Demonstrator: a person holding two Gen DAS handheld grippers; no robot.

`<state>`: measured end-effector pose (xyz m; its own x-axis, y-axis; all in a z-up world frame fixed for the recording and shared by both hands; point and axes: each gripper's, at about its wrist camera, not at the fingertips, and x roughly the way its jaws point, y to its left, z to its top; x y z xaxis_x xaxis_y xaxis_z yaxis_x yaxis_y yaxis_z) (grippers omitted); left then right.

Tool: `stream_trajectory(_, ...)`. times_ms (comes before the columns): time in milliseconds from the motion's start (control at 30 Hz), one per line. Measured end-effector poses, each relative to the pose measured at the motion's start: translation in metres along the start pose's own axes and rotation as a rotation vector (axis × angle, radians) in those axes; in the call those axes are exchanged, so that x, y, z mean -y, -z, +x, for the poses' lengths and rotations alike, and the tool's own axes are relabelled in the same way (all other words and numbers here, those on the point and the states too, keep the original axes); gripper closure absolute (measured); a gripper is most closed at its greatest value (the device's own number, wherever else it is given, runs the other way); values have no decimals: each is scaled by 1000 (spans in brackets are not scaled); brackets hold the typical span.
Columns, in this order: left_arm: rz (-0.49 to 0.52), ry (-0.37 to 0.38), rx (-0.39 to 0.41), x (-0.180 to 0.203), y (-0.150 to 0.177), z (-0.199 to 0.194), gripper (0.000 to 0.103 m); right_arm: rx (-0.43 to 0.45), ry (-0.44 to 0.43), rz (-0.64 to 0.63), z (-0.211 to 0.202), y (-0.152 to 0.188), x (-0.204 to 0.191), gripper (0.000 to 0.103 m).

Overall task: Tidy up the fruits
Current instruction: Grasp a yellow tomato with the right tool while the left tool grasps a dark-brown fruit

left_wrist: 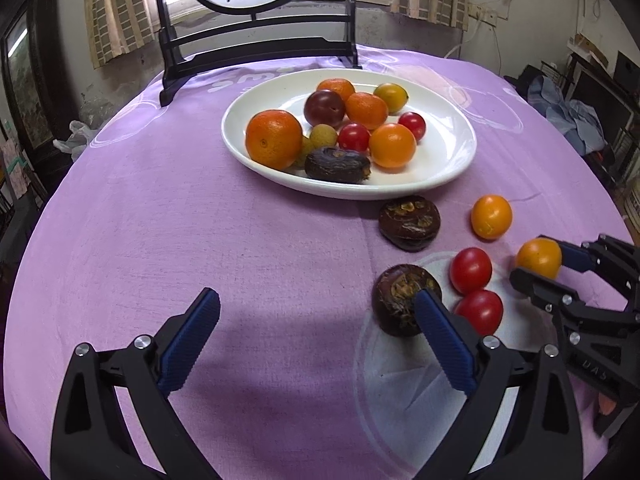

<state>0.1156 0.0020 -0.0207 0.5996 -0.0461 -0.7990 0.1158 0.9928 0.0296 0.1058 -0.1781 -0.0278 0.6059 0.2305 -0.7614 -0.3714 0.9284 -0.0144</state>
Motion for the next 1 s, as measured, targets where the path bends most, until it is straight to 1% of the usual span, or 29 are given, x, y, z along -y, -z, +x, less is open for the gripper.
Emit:
stream_trajectory(100,27,-7,-4,4,2,2,7,-6,1,-3,1,1,0,61)
stream_trajectory(200,45,8,-7,7,3,2,7,-10,-1,-7,1,2,-1,61)
stream_trajectory(467,109,15,0,23,8,7,8,-14,-6,-5,0,2,-1,61)
stream_trajectory(533,135,10,-4,30,10,12,14,-17,-11,-4,0,2,-1,60)
stream_trajectory(567,150,13,-8,33,10,15,18,-18,-13,-5,1,1,-1,60)
stream_trajectory(633,157,11,9,36,9,16,21,-17,-14,-3,1,2,-1,60)
stream_trajectory(700,159,26,19,38,7,17,31,-19,-18,-2,1,1,-1,60)
stream_trajectory(733,152,45,17,38,6,18,35,-19,-18,0,2,1,-1,60)
stream_trajectory(800,152,112,10,39,6,17,60,-20,-19,1,2,1,-1,60)
stream_trajectory(833,161,111,8,42,6,16,60,-20,-18,1,2,1,-1,60)
stream_trajectory(867,174,86,12,44,7,14,61,-19,-18,1,2,1,-1,60)
stream_trajectory(933,181,60,16,45,8,11,61,-15,-17,2,1,1,0,60)
stream_trajectory(1000,150,69,18,39,7,8,61,-7,-17,5,-1,1,0,60)
